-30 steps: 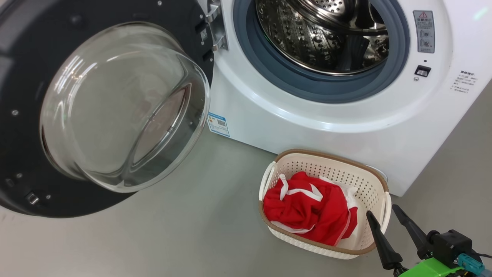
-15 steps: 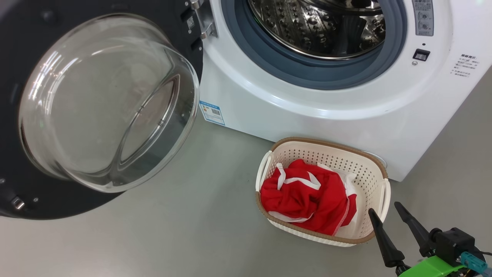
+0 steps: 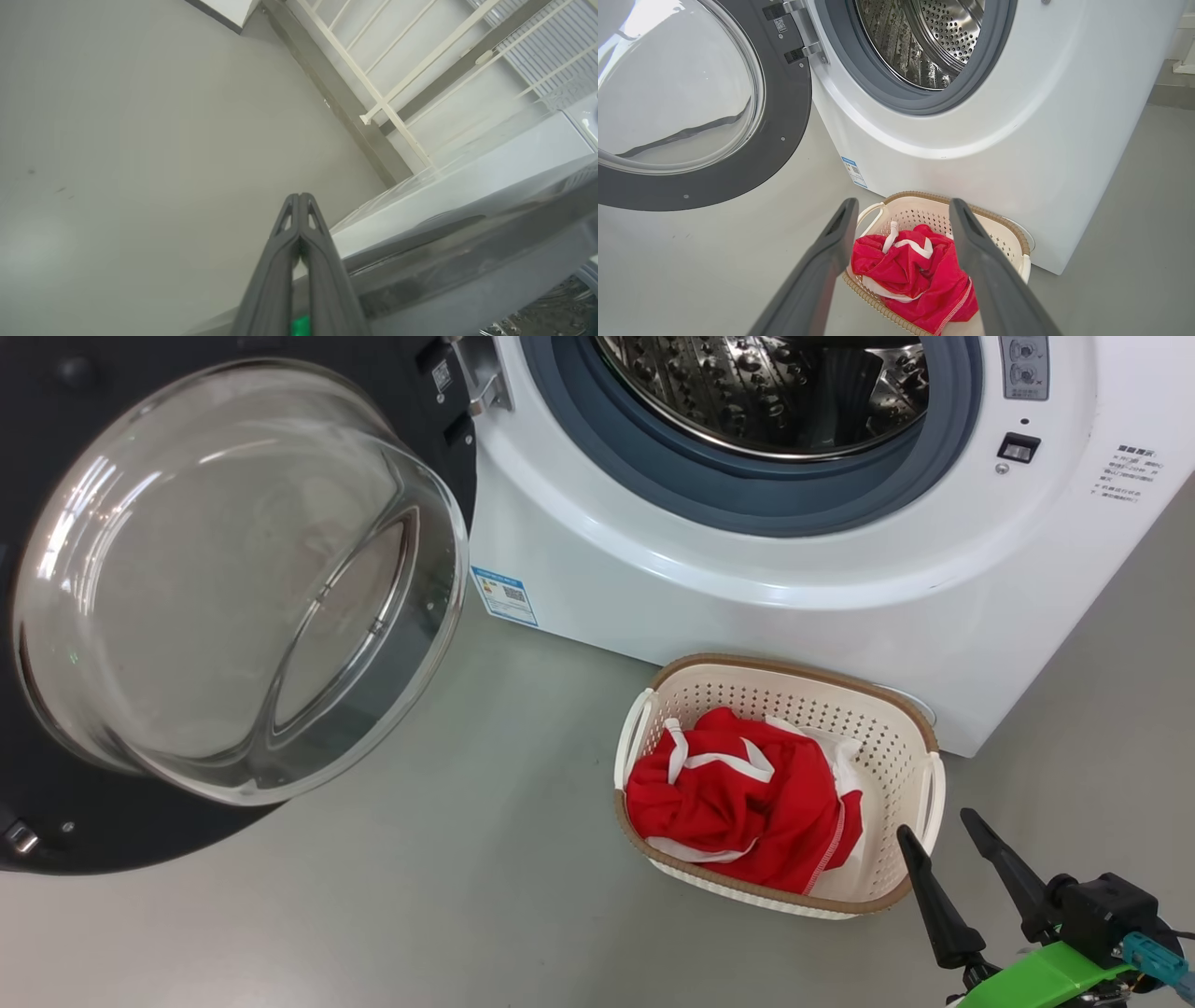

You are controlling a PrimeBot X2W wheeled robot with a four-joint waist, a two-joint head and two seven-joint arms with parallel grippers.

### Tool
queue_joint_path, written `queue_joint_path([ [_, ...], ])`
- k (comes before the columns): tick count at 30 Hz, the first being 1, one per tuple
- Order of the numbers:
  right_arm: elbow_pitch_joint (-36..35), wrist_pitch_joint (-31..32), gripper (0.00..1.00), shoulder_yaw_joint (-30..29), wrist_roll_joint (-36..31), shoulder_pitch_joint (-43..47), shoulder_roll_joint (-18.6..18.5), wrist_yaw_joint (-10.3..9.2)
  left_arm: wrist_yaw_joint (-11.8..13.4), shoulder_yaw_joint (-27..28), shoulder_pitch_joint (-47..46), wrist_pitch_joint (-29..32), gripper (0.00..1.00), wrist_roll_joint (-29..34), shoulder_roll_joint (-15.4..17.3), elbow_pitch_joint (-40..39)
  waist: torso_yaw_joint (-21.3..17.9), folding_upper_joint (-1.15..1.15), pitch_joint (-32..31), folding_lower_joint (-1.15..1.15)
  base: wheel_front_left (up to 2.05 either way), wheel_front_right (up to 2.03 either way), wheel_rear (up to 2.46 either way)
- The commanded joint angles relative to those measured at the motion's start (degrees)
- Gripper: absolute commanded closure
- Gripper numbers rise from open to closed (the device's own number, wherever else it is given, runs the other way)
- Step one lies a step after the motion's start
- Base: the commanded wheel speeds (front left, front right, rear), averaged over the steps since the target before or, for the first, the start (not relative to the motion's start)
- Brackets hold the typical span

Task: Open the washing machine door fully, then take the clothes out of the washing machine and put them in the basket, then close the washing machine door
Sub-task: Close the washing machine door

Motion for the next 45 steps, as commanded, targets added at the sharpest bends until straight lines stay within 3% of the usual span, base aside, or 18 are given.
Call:
queue_joint_path([
  [1,-1.4,-0.4,0.0,1.0,-0.5,-1.1,-1.0,0.36,-0.3,0.6,0.1,1.6,1.0,-1.5,4.8,-2.6,0.0,0.0,0.0,0.0,0.0,0.0,0.0],
  [16,-1.3,-0.4,0.0,1.0,-0.5,-0.5,-0.5,0.36,-0.3,-3.7,8.6,14.5,1.0,-12.0,5.0,-14.2,0.2,0.0,-1.4,0.0,0.0,0.0,0.0],
  [30,-1.2,-0.4,0.0,0.7,-0.5,0.2,-0.1,0.36,-0.3,-5.7,15.8,20.0,1.0,-20.7,4.9,-29.1,-0.3,0.0,-3.0,0.0,0.0,0.0,0.0],
  [45,-1.2,-0.4,0.0,0.3,-0.6,0.6,0.2,0.36,-0.3,-11.2,17.9,22.6,1.0,-25.3,2.9,-41.4,-1.2,0.0,-3.9,0.0,0.0,0.0,0.0],
])
